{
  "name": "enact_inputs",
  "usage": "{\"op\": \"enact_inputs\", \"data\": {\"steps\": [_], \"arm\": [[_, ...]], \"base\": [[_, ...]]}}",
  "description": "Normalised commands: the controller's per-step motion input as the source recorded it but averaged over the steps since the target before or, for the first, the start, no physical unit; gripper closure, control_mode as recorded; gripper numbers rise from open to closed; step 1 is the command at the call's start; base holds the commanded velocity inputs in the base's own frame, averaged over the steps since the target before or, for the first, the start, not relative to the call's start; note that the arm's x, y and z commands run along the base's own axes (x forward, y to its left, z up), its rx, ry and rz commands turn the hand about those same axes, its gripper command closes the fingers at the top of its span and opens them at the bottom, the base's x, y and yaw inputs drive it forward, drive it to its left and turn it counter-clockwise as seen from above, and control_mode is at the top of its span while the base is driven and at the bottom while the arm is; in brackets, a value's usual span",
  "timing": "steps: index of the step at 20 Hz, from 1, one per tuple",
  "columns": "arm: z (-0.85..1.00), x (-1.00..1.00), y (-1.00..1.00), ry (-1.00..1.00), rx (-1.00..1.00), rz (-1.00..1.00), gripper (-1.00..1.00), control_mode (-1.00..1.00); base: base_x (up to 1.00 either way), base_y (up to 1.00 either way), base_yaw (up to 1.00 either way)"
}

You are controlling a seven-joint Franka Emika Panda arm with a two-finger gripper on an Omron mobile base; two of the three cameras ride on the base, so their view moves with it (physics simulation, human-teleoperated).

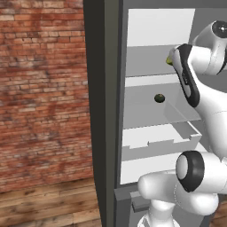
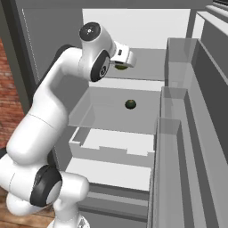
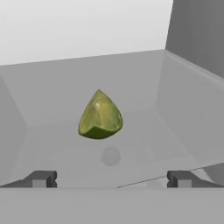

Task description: Take the lemon wedge from the fridge and place it on the plate with fish on the dining counter.

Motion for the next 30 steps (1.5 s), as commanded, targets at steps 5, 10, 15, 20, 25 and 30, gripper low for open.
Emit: {"op": "enact_inputs", "data": {"steps": [5, 10, 15, 20, 25, 30], "arm": [[-0.07, 0.05, -0.02, 0.00, 0.03, 0.02, -1.00, -1.00], [-0.01, 0.08, 0.00, 0.00, 0.04, 0.01, -1.00, -1.00], [-0.05, 0.24, 0.00, 0.00, 0.00, 0.00, -1.00, -1.00], [-0.26, 0.33, 0.00, 0.00, 0.00, 0.00, -1.00, -1.00], [-0.14, 0.29, 0.00, 0.00, 0.00, 0.00, -1.00, -1.00], [-0.09, 0.33, 0.00, 0.00, 0.00, 0.00, -1.00, -1.00]], "base": [[0.00, 0.00, 0.00], [0.00, 0.00, 0.00], [0.00, 0.00, 0.00], [0.00, 0.00, 0.00], [0.00, 0.00, 0.00], [0.00, 0.00, 0.00]]}}
